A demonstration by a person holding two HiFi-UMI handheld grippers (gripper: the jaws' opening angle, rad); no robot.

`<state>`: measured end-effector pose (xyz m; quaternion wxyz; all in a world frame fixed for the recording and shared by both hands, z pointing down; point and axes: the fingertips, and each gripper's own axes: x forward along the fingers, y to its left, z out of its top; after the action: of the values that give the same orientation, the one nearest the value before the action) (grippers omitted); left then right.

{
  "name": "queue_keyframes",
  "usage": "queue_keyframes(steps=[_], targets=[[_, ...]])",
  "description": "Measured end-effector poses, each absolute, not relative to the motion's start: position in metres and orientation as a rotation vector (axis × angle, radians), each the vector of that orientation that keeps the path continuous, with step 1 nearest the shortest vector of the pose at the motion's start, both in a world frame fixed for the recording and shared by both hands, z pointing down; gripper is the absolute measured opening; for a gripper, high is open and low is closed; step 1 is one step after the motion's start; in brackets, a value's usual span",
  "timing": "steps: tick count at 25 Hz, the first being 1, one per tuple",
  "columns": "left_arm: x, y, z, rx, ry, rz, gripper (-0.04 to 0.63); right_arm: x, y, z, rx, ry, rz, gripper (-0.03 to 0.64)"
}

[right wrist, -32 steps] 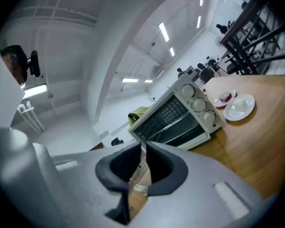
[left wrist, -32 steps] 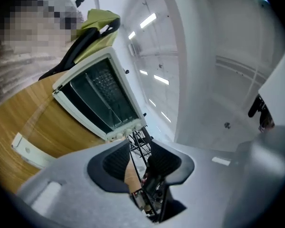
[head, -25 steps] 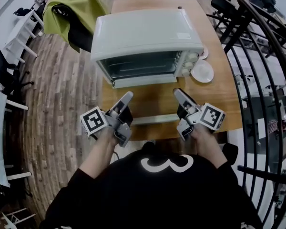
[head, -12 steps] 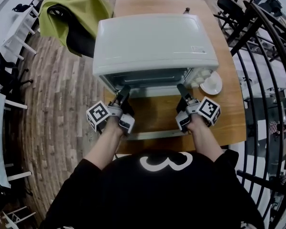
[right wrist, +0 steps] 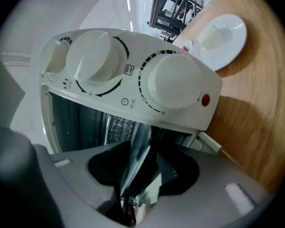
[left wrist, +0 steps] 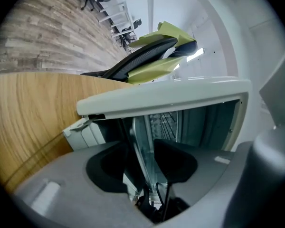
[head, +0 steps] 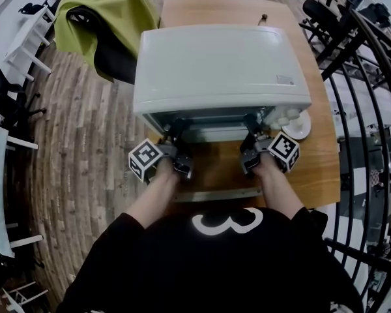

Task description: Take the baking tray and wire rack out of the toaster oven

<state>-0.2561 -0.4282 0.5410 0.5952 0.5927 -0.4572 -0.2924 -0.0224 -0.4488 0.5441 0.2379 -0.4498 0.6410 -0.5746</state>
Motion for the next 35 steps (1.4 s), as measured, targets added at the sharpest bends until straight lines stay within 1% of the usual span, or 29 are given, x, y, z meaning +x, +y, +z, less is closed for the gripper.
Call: queue_keyframes(steps=[3,5,7,17,35], targets=[[-0.256,-0.43,0.545,1.368,-1.069,-0.664,0.137,-0.023,-0.455,0.546,-1.23,1.736,-1.574,0.156],[-0.255,-0.432,0.548,1.372,-1.073,-0.653,0.095,-0.022,-0.456,0.547,-1.231,1.731,-1.577,0.119],[-0.255,-0.433,0.548,1.376,-1.072,-0.645,0.092,-0.022,-0.457,0.548,-1.227,1.728,-1.582,0.107],[-0.256,-0.427,0.549,1.361,-1.084,-0.583,0.089,-0.023,-0.451,0.548,-1.208,1.726,-1.61,0.106],[-0.249,-0.351,0.546,1.307,-1.121,-0.565,0.084,-0.016,-0.375,0.549,-1.172,1.735,-1.712,0.101]])
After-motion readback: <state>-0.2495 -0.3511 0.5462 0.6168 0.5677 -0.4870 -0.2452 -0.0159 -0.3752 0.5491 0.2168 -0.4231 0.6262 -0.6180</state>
